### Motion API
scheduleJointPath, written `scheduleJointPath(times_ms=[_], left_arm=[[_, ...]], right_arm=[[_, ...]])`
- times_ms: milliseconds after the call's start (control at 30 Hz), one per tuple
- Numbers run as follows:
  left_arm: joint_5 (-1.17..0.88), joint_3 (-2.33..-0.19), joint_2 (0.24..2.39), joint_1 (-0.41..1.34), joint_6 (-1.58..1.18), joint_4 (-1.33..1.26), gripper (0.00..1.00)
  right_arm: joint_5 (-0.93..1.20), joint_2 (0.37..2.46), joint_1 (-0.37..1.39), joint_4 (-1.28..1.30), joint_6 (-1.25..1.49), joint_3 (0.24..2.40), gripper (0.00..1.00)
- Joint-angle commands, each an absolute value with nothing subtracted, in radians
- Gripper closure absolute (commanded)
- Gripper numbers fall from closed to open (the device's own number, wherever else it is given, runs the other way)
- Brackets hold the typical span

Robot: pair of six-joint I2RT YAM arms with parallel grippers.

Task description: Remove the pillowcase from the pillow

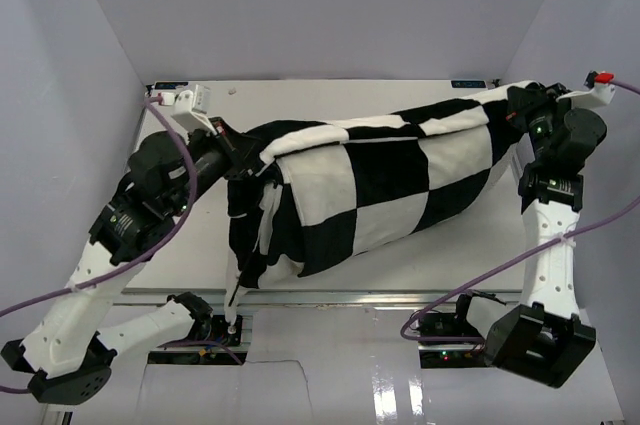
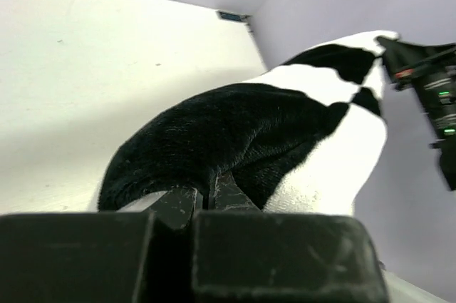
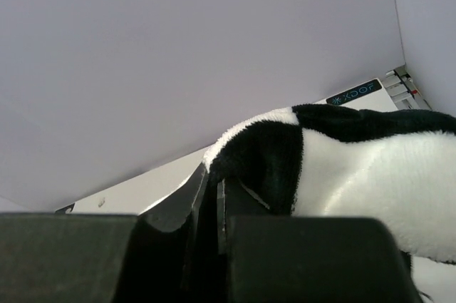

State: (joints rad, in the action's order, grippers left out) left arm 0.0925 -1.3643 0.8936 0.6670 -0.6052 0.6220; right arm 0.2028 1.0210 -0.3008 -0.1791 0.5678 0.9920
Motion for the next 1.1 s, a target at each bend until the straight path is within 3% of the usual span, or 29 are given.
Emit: scheduleJointPath(times_ms=[0,133,233,267,300,367,400,433,500,533,667,900,1067], left_arm=[[0.248,-1.361,1.011,0.666,-0.549,0.568,1.00],[0.223,-1.264,1.133,0.614,-0.545,0.465,1.00],[0.076,-1.206,1.222,0.495,-0.566,0.370,0.87],[0.040,-1.200,1.250,0.461,-0.568,0.355,0.75],[0.011,-1.203,1.282,0.430,-0.566,0.351,0.70],[-0.059,-1.251,1.373,0.374,-0.504,0.377,0.52],[-0.061,-1.278,1.396,0.370,-0.470,0.400,0.32],[-0.067,-1.304,1.425,0.368,-0.434,0.458,0.25],[-0.048,-1.365,1.428,0.370,-0.384,0.549,0.12],[-0.023,-1.379,1.410,0.370,-0.382,0.572,0.10],[0.107,-1.381,1.290,0.370,-0.394,0.633,0.05],[-0.015,-1.286,1.111,0.371,-0.425,0.617,0.07],[-0.191,-1.022,1.060,0.382,-0.509,0.496,0.15]], right_arm=[[0.223,1.186,-0.305,-0.164,0.540,1.107,0.92],[0.293,1.359,-0.284,-0.247,0.558,1.134,0.92],[0.336,1.491,-0.259,-0.269,0.552,1.169,0.91],[0.369,1.526,-0.253,-0.249,0.534,1.231,0.89],[0.388,1.586,-0.252,-0.226,0.523,1.262,0.85],[0.440,1.620,-0.247,-0.167,0.502,1.334,0.62],[0.445,1.623,-0.245,-0.160,0.477,1.342,0.53],[0.448,1.618,-0.245,-0.135,0.462,1.351,0.35],[0.453,1.614,-0.242,-0.074,0.415,1.420,0.20],[0.454,1.615,-0.241,-0.027,0.394,1.454,0.12],[0.437,1.583,-0.195,0.196,0.308,1.551,0.05],[0.308,1.413,0.105,0.252,0.175,1.422,0.08],[0.223,1.312,0.396,0.170,0.215,1.267,0.12]])
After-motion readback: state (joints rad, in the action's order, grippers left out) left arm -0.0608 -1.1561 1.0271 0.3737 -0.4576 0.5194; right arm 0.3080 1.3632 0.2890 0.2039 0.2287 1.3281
